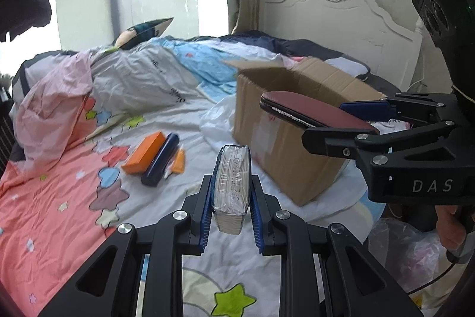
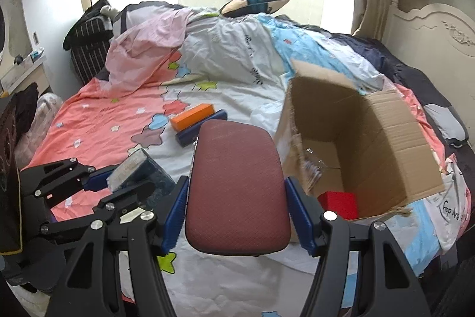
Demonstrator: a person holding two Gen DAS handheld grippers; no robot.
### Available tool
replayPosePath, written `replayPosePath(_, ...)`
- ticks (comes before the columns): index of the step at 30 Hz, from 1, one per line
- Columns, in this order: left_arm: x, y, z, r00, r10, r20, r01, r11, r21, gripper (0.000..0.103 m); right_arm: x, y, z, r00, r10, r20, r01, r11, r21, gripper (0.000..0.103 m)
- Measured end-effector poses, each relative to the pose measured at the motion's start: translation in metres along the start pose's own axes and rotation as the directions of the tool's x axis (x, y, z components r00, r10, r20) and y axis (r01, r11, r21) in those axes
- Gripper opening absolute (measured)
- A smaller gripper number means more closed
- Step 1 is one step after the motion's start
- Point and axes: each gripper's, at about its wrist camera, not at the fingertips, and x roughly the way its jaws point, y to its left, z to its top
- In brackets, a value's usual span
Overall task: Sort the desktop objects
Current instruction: 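Carry the maroon case with the right tool while the left tool carries the packet to the cardboard box, then open the right tool over the box dropping the maroon case while the left tool drops the packet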
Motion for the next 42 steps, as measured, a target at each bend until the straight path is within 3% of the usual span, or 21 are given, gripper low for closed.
replayPosePath(10, 0.016, -0.028, 0.032, 0.999, -0.035, 0.022, 0.035, 0.999, 0.036, 0.023, -0.015, -0.045, 0.011, 0.998, -0.031, 0.046, 0.029, 0.999, 0.043, 0.059)
replayPosePath(22, 0.035, -0.088, 0.077, 0.996, -0.087, 0.035, 0.082, 0.988, 0.13, 0.023, -0.007, -0.1, 0.006, 0.998, -0.063, 0.027, 0.06, 0.993, 0.098, 0.059)
replayPosePath(28, 0.054, -0.114, 0.089, 0.993, -0.115, 0.021, 0.11, 0.98, 0.168, 0.023, -0.001, -0.128, 0.003, 0.996, -0.09, 0.019, 0.087, 0.988, 0.127, 0.051)
replayPosePath(42, 0.09, -0.13, 0.092, 0.992, -0.121, -0.027, 0.124, 0.975, 0.182, 0.023, 0.02, -0.161, -0.001, 0.998, -0.065, -0.011, 0.066, 0.984, 0.167, 0.054)
